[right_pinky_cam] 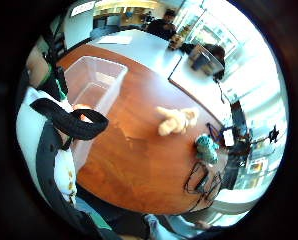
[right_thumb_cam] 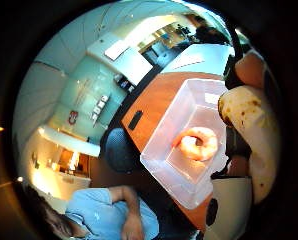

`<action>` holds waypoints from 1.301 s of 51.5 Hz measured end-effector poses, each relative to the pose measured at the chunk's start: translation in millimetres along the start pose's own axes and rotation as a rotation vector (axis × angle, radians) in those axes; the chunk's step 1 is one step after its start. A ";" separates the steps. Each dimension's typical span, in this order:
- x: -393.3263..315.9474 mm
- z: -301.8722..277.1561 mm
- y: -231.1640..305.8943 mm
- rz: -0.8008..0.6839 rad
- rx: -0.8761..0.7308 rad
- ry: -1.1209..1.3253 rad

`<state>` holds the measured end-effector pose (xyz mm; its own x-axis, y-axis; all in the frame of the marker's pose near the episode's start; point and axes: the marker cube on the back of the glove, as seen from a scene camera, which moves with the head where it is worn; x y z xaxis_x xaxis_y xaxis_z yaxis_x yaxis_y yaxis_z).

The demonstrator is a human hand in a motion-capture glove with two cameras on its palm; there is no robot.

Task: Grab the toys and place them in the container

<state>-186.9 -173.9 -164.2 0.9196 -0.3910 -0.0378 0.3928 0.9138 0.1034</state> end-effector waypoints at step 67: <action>303.9 107.0 49.4 0.759 -0.465 0.082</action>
<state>111.3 -259.3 -64.2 0.9235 0.3300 -0.1957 -0.3754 0.8823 -0.2838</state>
